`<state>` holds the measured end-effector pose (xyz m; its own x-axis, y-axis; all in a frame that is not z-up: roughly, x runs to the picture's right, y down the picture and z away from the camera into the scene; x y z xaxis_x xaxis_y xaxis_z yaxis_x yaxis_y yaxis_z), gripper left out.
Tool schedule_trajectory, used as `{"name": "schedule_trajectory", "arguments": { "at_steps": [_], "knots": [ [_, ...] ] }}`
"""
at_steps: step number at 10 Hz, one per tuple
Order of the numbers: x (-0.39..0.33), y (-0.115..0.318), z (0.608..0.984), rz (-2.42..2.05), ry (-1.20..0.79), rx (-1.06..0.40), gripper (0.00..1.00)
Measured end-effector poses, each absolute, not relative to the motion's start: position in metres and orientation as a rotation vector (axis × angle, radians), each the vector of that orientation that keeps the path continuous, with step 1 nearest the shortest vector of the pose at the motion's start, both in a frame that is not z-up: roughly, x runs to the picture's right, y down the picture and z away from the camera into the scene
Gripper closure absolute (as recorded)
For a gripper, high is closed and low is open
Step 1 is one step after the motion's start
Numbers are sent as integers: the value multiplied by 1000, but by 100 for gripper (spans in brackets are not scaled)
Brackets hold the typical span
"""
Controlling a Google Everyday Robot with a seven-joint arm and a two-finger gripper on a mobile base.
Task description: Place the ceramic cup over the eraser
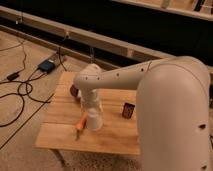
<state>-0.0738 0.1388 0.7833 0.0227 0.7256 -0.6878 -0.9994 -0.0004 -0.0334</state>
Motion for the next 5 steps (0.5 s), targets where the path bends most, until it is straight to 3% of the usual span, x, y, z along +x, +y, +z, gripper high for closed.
{"name": "schedule_trajectory", "arguments": {
  "at_steps": [1,3,4,5],
  "knots": [
    [-73,141,783,1472,580,-621,38],
    [-70,144,783,1469,609,-629,53],
    [-68,145,783,1470,627,-633,69],
    [-68,145,784,1471,633,-635,76]
  ]
}}
